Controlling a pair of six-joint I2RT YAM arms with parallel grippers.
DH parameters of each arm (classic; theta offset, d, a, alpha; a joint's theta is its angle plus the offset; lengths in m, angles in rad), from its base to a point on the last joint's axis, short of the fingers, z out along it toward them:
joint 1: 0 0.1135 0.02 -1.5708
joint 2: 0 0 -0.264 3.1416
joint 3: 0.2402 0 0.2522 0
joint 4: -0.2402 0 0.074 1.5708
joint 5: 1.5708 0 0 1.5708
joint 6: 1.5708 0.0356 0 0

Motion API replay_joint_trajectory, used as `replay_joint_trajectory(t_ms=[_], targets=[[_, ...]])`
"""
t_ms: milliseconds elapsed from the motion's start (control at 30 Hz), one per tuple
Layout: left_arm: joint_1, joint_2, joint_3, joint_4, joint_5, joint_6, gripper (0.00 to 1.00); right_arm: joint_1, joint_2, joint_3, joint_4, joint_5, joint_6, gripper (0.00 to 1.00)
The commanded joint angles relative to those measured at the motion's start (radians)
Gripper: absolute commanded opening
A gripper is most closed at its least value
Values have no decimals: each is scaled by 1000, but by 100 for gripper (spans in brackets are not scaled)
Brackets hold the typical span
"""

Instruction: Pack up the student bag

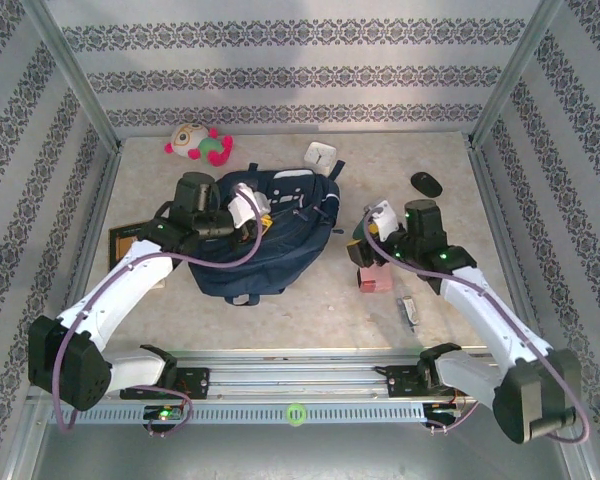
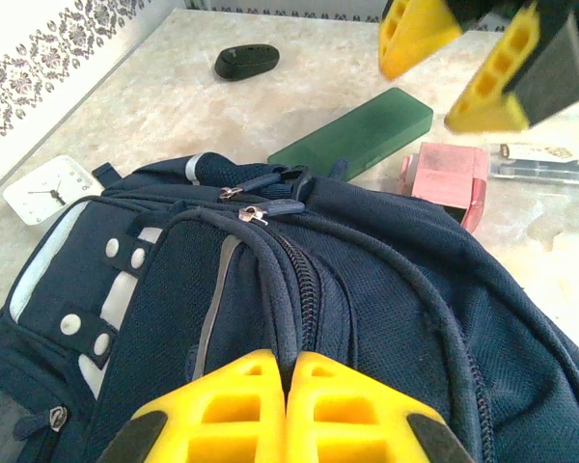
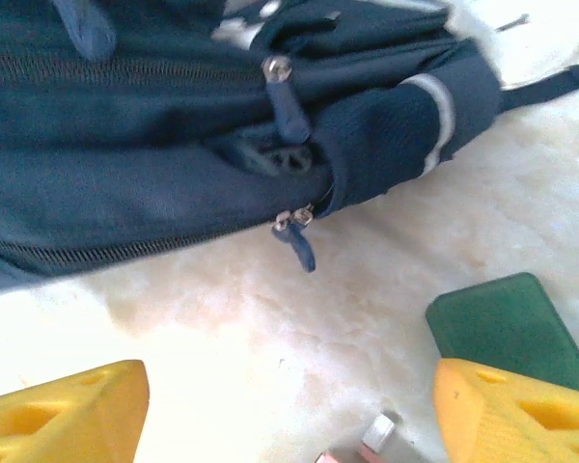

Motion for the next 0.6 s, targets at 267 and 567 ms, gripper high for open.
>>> replay_joint_trajectory(t_ms=[267,567], targets=[[37,-18,91,5,158,44,0,10,296,166,-24,-103,-411,70],[36,-11,84,24,151,44,0,10,384,227,1,-173,-401,56]])
